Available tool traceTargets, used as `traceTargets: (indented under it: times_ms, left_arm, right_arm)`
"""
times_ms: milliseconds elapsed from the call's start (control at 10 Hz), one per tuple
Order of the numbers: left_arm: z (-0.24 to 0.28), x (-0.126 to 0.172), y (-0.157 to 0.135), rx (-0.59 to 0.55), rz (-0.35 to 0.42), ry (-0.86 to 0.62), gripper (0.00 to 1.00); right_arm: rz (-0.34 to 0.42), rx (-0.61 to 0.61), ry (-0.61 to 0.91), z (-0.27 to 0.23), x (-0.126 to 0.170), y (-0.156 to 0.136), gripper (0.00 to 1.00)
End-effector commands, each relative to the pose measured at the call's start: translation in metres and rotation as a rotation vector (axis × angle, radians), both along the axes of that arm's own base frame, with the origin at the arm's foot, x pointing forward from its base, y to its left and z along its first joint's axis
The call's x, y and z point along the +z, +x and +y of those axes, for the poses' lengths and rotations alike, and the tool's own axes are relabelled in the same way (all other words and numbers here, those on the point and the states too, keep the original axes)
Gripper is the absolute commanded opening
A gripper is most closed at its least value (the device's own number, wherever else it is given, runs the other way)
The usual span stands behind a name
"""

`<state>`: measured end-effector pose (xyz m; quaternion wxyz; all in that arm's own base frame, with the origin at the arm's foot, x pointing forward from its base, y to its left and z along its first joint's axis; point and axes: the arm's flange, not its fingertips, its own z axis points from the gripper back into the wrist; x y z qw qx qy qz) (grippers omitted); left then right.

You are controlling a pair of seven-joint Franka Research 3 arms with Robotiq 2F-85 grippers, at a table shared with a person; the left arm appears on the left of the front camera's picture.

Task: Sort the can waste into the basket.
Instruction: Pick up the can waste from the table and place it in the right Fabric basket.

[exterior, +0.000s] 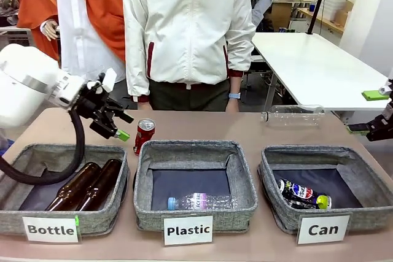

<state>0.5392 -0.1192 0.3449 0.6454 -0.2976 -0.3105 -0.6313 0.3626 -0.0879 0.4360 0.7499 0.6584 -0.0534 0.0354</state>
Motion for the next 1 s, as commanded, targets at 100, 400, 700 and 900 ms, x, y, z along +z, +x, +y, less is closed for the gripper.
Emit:
traceTargets:
  times_ms: [100, 400, 700, 900]
  left_arm:
    - [-0.008, -0.018, 0.023, 0.065, 0.000, 0.016, 1.00]
    - [-0.014, -0.032, 0.031, 0.064, 0.005, 0.020, 1.00]
    - [-0.020, -0.049, 0.037, 0.072, 0.033, 0.026, 1.00]
    - [-0.025, -0.051, 0.038, 0.077, 0.026, 0.006, 1.00]
  right_arm:
    - [-0.015, 0.011, 0.001, -0.003, 0.002, 0.001, 1.00]
    - [-0.015, 0.011, 0.001, -0.003, 0.002, 0.001, 1.00]
    - [-0.015, 0.011, 0.001, -0.003, 0.002, 0.001, 1.00]
    - [-0.015, 0.011, 0.001, -0.003, 0.002, 0.001, 1.00]
